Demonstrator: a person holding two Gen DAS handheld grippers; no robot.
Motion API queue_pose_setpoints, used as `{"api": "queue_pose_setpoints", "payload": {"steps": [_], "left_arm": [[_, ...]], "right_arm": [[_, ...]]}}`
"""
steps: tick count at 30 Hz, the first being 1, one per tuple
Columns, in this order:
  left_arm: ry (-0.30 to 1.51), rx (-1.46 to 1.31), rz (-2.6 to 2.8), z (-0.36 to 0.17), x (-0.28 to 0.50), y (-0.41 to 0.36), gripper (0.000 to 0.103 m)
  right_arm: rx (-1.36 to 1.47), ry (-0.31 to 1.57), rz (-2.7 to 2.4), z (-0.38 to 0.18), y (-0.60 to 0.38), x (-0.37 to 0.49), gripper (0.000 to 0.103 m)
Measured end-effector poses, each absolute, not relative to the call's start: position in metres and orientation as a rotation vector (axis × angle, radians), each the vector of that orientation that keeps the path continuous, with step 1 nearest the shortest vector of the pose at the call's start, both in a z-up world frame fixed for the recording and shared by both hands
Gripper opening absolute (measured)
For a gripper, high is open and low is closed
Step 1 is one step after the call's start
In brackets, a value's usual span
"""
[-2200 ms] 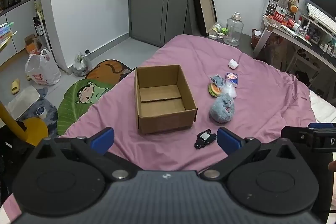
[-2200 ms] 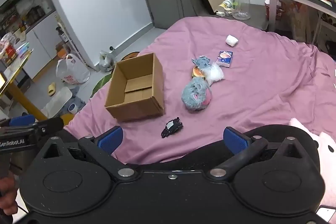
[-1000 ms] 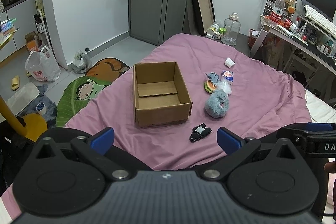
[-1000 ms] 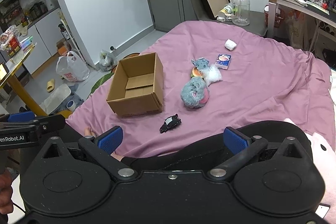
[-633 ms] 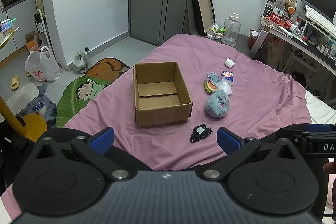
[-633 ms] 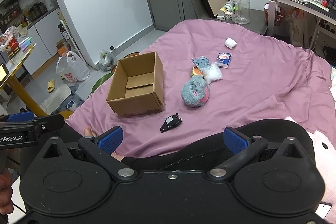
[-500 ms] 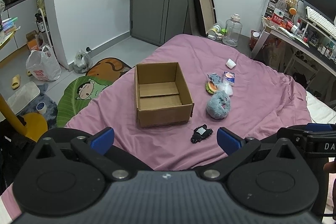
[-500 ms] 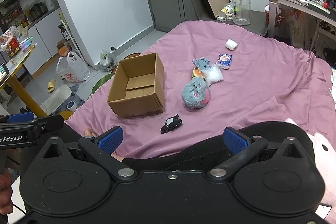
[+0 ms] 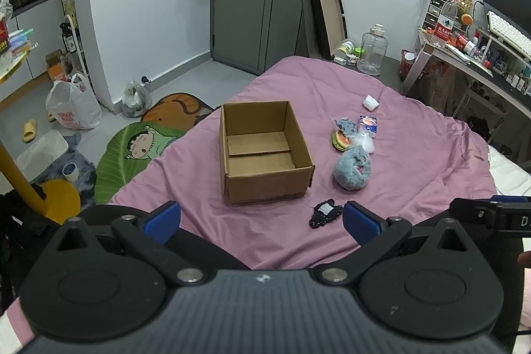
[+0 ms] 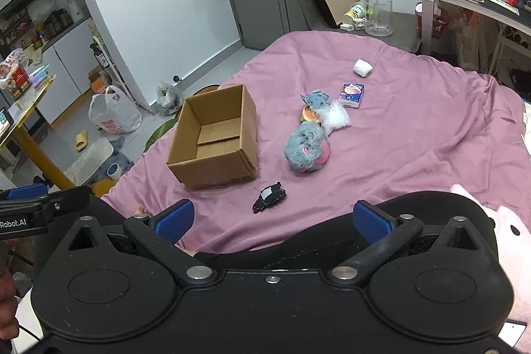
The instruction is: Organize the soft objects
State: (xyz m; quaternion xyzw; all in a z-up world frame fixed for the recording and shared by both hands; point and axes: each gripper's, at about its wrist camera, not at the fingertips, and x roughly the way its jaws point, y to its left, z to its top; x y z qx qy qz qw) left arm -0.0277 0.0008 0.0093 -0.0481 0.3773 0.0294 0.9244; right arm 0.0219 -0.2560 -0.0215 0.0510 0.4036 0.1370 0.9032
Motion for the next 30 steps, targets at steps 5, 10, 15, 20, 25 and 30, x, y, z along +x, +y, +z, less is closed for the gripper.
{"api": "queue_pose_setpoints", "payload": {"steps": [5, 10, 15, 20, 25, 30], "left_arm": [[0.775, -0.098, 0.064, 0.01, -0.027, 0.002, 0.103], [0.78, -0.099, 0.064, 0.011, -0.026, 0.004, 0.103], [0.784, -0.101, 0.055, 0.009, -0.024, 0.003, 0.103], [0.793, -0.099, 0.049, 0.006, -0.018, 0.001, 0.103], [0.82, -0.102, 0.051, 0.001, -0.009, 0.0, 0.103], [0.834, -0.104, 0.039, -0.004, 0.001, -0.002, 0.103]], "right_arm": [[0.105, 0.829, 0.285, -0.021, -0.256, 0.022, 0.103], [0.1, 0.828, 0.291, -0.021, -0.254, 0.023, 0.103], [0.092, 0.827, 0.296, -0.02, -0.253, 0.025, 0.103], [0.095, 0.828, 0.299, -0.02, -0.253, 0.028, 0.103], [0.107, 0.836, 0.301, -0.022, -0.257, 0.039, 0.103], [0.129, 0.857, 0.307, -0.03, -0.26, 0.051, 0.103]]}}
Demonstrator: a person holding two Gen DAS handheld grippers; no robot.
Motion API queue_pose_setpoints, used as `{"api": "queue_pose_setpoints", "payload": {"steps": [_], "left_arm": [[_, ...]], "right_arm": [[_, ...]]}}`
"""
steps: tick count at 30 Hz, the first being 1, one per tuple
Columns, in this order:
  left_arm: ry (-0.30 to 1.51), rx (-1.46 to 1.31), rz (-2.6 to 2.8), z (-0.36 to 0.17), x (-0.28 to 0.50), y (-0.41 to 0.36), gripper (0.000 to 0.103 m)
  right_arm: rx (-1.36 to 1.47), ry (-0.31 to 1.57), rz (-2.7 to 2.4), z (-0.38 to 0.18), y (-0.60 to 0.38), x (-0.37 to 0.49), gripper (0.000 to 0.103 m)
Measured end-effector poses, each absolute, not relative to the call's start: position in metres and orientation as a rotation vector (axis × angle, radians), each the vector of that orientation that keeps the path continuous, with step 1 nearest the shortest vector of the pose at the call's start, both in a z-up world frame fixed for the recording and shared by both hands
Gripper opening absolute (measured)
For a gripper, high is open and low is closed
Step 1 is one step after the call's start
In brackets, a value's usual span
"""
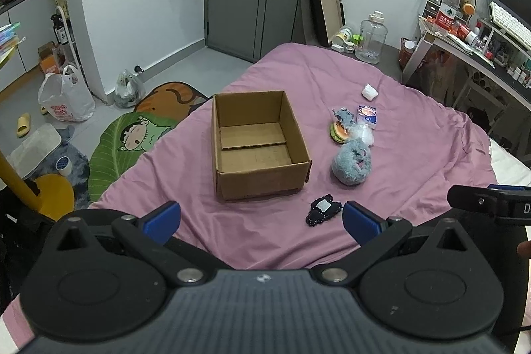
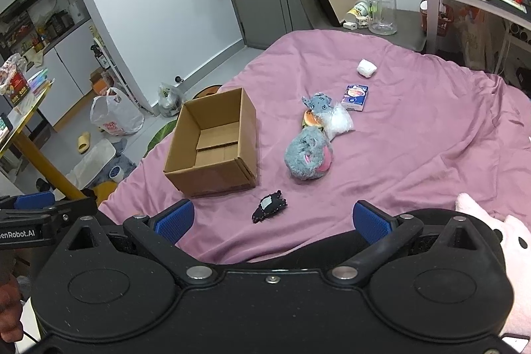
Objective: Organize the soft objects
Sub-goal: 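Reach the right tool to the grey plush mouse and close on it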
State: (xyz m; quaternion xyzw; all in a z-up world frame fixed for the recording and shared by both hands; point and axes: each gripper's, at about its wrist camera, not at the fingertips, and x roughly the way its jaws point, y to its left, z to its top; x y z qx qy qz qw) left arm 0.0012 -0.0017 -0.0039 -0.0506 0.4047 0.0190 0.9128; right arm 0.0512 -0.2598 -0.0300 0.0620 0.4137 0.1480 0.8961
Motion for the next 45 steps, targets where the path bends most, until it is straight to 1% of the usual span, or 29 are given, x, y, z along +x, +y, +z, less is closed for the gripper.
{"api": "queue_pose_setpoints", "payload": {"steps": [13, 21, 29, 32, 34, 35, 37, 39, 41, 43, 44, 45], "left_arm": [[0.923, -0.136, 0.002, -0.035, 0.042, -0.012, 0.103], [0.965, -0.15, -0.01, -0.053, 0.067, -0.022, 0.103], [0.971, -0.155, -0.041, -0.062, 0.095, -0.035, 0.103], [0.972, -0.162, -0.055, -0.066, 0.107, -0.042, 0.101], [0.968, -0.164, -0.063, -0.068, 0.113, -0.046, 0.101], [0.966, -0.163, -0.069, -0.069, 0.116, -0.049, 0.101], [0.964, -0.162, -0.081, -0.072, 0.122, -0.054, 0.099], [0.968, -0.165, -0.088, -0.076, 0.13, -0.059, 0.093], [0.983, -0.171, -0.094, -0.082, 0.138, -0.064, 0.09], [0.993, -0.178, -0.099, -0.087, 0.146, -0.068, 0.088], [0.996, -0.178, -0.099, -0.089, 0.15, -0.071, 0.086], [0.997, -0.179, -0.1, -0.092, 0.154, -0.073, 0.083]], "right_arm": [[0.204, 0.955, 0.302, -0.061, -0.273, 0.091, 0.103], [0.221, 0.979, 0.32, -0.075, -0.276, 0.113, 0.103], [0.249, 0.98, 0.32, -0.088, -0.286, 0.137, 0.102], [0.268, 0.977, 0.324, -0.093, -0.29, 0.146, 0.096], [0.279, 0.981, 0.329, -0.097, -0.294, 0.153, 0.09], [0.285, 0.984, 0.329, -0.099, -0.296, 0.156, 0.089], [0.298, 0.989, 0.329, -0.106, -0.299, 0.163, 0.084], [0.324, 1.002, 0.332, -0.113, -0.302, 0.17, 0.079], [0.351, 1.013, 0.336, -0.12, -0.304, 0.177, 0.074], [0.377, 1.025, 0.338, -0.128, -0.306, 0.183, 0.066], [0.389, 1.03, 0.341, -0.131, -0.306, 0.186, 0.064], [0.403, 1.038, 0.343, -0.135, -0.307, 0.19, 0.061]]}}
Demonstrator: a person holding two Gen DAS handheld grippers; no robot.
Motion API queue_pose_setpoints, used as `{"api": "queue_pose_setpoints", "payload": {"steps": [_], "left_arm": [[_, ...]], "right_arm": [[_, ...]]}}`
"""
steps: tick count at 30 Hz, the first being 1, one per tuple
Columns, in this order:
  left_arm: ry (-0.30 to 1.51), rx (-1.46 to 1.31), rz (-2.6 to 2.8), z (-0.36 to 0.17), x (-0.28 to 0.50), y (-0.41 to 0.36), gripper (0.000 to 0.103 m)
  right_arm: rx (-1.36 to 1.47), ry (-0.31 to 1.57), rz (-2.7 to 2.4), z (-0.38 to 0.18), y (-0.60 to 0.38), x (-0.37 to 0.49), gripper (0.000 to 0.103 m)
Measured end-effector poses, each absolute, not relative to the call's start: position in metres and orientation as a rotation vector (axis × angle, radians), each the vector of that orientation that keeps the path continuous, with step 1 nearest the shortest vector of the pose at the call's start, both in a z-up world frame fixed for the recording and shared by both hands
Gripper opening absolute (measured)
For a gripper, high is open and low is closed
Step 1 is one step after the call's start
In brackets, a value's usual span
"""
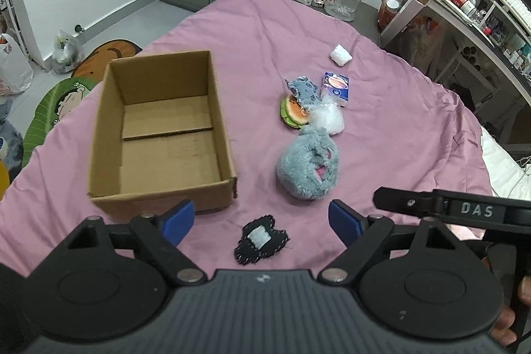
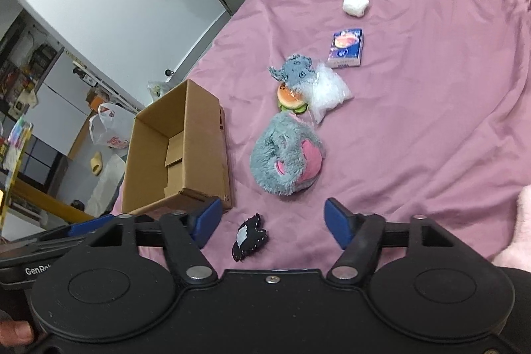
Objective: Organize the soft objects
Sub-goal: 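Reach the right tool to the grey plush mouse and close on it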
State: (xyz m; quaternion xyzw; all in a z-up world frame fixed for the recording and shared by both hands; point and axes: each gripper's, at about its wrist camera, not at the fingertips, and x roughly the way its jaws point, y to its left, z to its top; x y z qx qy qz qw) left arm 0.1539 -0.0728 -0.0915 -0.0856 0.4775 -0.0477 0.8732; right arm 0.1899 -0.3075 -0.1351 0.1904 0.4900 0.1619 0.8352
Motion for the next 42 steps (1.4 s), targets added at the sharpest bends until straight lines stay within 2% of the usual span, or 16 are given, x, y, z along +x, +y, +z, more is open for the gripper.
{"api": "queue_pose_setpoints", "payload": {"steps": [3, 6, 15, 26, 29, 35, 42], "left_arm": [[1.011, -0.197, -0.109, -0.098, 0.164, -0.078, 0.073], [1.028, -0.212, -0.12, -0.105, 0.176, -0.084, 0.069], [1.099, -0.265, -0.131, -0.139, 0.214, -0.1, 0.051], [1.166, -0.335, -0.121, -0.175, 0.247, -0.1, 0.042], [1.169, -0.347, -0.126, -0.18, 0.254, -0.102, 0.037], [1.167, -0.32, -0.12, -0.183, 0.262, -0.111, 0.037], [1.181, -0.336, -0.143, -0.183, 0.263, -0.115, 0.03]], "right_arm": [[0.424, 1.052, 0.337, -0.144, -0.309, 0.199, 0.057], [0.44, 1.056, 0.332, -0.15, -0.312, 0.208, 0.055], [0.501, 1.122, 0.325, -0.18, -0.314, 0.239, 0.04], [0.56, 1.194, 0.336, -0.21, -0.31, 0.273, 0.035], [0.595, 1.208, 0.344, -0.217, -0.311, 0.279, 0.031], [0.692, 1.224, 0.356, -0.227, -0.319, 0.285, 0.024], [0.759, 1.217, 0.367, -0.226, -0.324, 0.282, 0.008]]}}
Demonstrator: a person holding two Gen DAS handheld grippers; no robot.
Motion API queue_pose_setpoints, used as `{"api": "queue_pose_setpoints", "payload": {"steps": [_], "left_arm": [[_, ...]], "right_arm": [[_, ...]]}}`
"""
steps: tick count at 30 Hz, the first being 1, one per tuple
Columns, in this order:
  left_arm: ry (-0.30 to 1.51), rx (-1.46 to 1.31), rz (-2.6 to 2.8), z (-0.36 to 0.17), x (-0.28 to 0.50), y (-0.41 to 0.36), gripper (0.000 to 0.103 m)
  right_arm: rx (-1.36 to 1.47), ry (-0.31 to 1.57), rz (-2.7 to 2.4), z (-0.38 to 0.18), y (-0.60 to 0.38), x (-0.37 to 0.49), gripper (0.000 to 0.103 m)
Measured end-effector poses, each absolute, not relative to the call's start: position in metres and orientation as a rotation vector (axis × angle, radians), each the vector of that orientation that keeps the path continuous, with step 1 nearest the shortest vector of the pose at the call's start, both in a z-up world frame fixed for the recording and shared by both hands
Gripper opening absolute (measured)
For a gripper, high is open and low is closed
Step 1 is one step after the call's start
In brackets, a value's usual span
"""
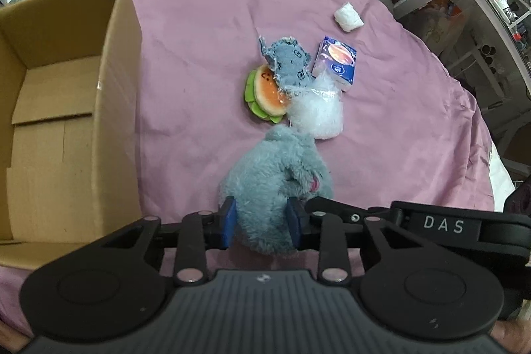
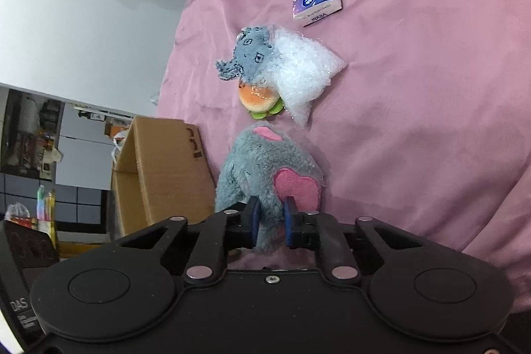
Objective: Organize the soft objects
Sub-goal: 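Reach the right tool to the grey plush mouse and close on it, then carry the grey plush mouse with the right tool over the cardboard box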
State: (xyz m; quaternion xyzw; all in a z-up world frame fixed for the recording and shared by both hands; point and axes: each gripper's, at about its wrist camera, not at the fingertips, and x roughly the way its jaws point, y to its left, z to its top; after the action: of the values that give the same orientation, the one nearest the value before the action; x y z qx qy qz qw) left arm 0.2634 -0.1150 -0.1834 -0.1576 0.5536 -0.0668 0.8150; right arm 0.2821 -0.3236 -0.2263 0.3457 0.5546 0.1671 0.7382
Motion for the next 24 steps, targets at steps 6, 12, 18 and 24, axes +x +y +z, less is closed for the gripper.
{"api": "queue_pose_setpoints", "payload": {"steps": [6, 12, 18, 24], "left_arm": [[1.172, -0.362, -0.167, -0.185, 0.262, -0.114, 0.018], [1.134, -0.336, -0.189, -0.182, 0.259, -0.122, 0.011], [1.11, -0.321, -0.203, -0.164, 0.255, -0.122, 0.01], [1.092, -0.302, -0.206, -0.142, 0.249, -0.118, 0.01]], "right_arm": [[0.75, 1.196, 0.294, -0.221, -0.327, 0.274, 0.006], [0.769, 1.163, 0.264, -0.222, -0.333, 0.27, 0.005], [0.754, 1.139, 0.269, -0.203, -0.333, 0.266, 0.004], [0.727, 1.124, 0.282, -0.184, -0.324, 0.26, 0.004]]}}
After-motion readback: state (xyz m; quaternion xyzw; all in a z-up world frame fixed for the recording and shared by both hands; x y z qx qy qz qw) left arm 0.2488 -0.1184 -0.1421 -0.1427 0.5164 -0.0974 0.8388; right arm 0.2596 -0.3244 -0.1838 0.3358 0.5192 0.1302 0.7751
